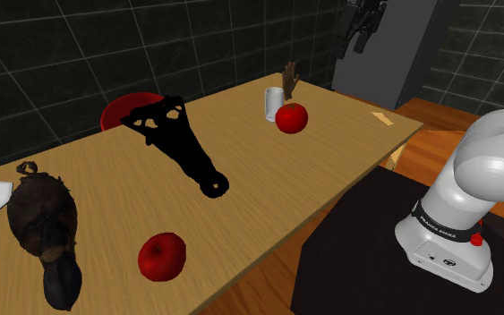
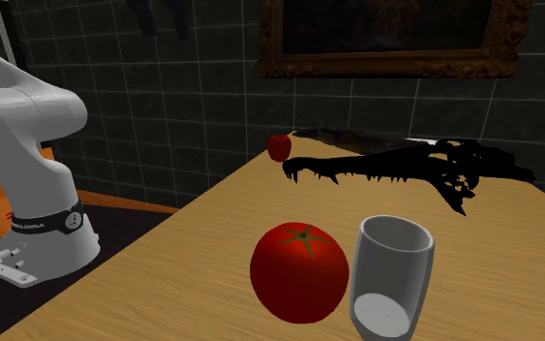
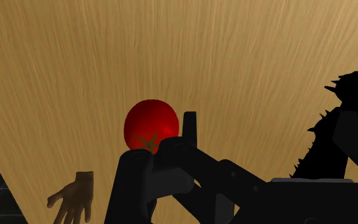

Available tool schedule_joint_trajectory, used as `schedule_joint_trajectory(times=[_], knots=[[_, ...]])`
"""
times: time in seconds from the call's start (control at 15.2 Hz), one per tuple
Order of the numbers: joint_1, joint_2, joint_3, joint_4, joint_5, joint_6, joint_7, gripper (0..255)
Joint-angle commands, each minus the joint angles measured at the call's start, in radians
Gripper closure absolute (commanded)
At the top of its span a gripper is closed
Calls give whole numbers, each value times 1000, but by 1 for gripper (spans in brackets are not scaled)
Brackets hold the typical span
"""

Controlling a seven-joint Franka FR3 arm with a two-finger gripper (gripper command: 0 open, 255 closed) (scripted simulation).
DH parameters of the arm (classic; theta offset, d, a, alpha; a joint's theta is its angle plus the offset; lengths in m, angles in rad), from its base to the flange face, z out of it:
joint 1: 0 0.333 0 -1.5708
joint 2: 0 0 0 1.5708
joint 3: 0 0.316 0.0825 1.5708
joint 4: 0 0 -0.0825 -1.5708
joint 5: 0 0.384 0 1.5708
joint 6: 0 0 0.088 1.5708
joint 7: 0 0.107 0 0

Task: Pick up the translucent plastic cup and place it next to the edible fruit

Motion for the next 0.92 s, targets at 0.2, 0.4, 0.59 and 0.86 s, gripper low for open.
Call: schedule_joint_trajectory(times=[0.2,0.4,0.59,0.86], knots=[[-8,112,-8,29,-9,63,-9,0],[-15,228,-16,69,-16,118,-17,0],[-22,346,-23,119,-23,164,-24,0],[-30,505,-34,204,-29,211,-32,0]])
